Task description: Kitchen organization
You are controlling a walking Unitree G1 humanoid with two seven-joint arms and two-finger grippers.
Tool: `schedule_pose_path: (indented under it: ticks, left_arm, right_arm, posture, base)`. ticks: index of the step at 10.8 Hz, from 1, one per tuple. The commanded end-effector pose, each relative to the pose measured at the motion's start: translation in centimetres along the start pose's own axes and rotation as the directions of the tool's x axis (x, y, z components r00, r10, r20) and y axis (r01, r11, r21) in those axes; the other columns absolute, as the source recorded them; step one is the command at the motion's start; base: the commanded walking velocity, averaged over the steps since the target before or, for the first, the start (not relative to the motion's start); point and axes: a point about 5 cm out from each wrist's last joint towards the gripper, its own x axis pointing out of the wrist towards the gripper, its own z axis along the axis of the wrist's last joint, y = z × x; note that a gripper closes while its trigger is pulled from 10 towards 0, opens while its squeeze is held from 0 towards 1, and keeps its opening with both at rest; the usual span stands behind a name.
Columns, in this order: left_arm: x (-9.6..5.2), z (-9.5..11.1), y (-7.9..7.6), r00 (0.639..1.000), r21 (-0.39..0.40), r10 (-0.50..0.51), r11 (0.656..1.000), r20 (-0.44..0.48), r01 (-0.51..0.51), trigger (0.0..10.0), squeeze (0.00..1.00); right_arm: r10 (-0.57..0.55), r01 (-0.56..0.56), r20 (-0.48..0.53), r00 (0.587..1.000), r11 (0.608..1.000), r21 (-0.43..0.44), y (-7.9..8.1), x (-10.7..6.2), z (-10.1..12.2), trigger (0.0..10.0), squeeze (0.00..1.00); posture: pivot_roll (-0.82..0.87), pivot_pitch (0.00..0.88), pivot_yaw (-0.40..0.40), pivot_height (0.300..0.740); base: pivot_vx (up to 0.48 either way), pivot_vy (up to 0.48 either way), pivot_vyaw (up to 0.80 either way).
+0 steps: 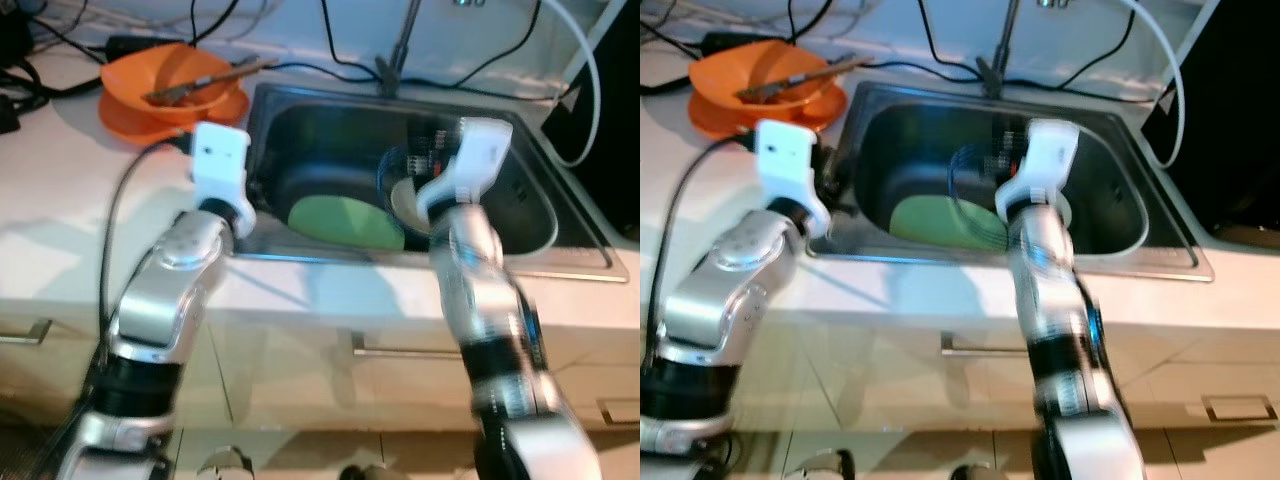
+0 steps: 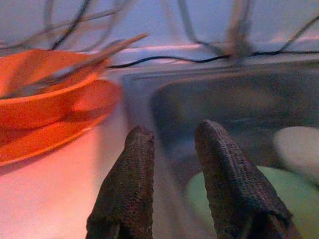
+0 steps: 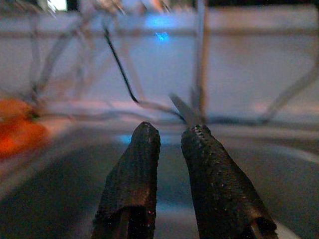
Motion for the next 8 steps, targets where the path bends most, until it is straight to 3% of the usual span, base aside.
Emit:
schedule_pose_path:
  ticks: [1, 3, 6, 8]
  left_arm:
    - [0.24, 0.33, 0.35, 0.999, 0.000, 0.031, 1.000, 0.029, -0.031, 10.0, 0.00]
    - [0.26, 0.38, 0.18, 0.999, -0.005, 0.034, 0.999, 0.043, -0.034, 10.0, 0.00]
    - [0.37, 0.37, 0.07, 0.998, -0.012, 0.034, 0.999, 0.046, -0.033, 10.0, 0.00]
    - [0.42, 0.41, 0.07, 0.998, -0.009, 0.029, 1.000, 0.050, -0.028, 10.0, 0.00]
  right_arm:
    - [-0.043, 0.043, -0.004, 0.999, 0.999, -0.009, -0.93, -0.41, 0.29, 10.0, 0.00]
    - [-0.089, 0.088, -0.022, 0.996, 0.996, -0.028, -1.44, -0.87, 0.75, 10.0, 0.00]
    - [-0.093, 0.092, -0.053, 0.994, 0.996, -0.012, -1.26, -1.00, 0.52, 10.0, 0.00]
    - [-0.105, 0.104, -0.053, 0.993, 0.994, -0.016, -1.20, -1.11, 0.80, 10.0, 0.00]
  posture:
    - [-0.01, 0.078, -0.109, 0.740]
    - [-0.02, 0.077, -0.101, 0.740]
    - [-0.01, 0.079, -0.105, 0.740]
    - [-0.01, 0.075, -0.103, 0.740]
  base:
    - [0.000, 0.000, 0.00]
    - [0.000, 0.000, 0.00]
    - [0.000, 0.289, 0.00]
    - [0.000, 0.309, 0.58]
